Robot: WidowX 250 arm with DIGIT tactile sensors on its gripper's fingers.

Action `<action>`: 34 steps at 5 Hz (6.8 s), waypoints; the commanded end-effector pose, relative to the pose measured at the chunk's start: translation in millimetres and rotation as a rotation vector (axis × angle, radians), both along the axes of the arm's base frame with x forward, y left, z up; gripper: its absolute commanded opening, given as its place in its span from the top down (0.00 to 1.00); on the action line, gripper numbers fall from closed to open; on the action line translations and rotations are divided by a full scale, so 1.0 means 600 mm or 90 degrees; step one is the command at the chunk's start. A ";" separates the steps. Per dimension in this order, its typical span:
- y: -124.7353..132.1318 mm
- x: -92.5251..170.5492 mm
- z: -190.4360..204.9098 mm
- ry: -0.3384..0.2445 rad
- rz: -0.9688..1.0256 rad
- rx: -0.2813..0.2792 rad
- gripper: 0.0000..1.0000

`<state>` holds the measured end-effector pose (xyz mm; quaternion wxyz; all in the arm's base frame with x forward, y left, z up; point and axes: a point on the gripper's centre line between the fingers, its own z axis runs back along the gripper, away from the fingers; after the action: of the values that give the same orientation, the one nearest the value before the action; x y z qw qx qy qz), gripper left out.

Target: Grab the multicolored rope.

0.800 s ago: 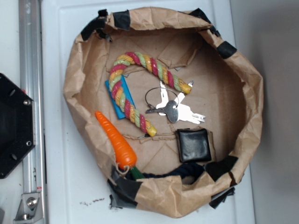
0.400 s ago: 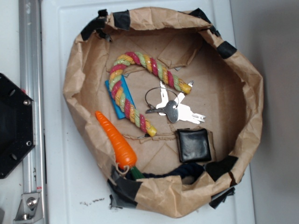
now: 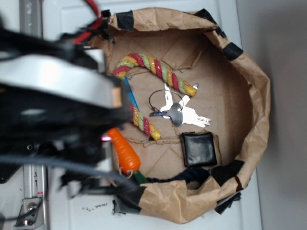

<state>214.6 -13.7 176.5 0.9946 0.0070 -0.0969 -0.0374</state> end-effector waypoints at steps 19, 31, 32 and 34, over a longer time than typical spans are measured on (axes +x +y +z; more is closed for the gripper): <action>0.098 0.087 -0.210 0.094 -0.017 0.051 0.00; 0.074 0.071 -0.132 0.157 -0.136 0.058 1.00; 0.037 0.092 -0.084 0.157 -0.099 0.022 1.00; 0.030 0.096 -0.088 0.172 -0.052 0.006 1.00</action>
<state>281.4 10.5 112.2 0.9953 -0.0005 0.0624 -0.0737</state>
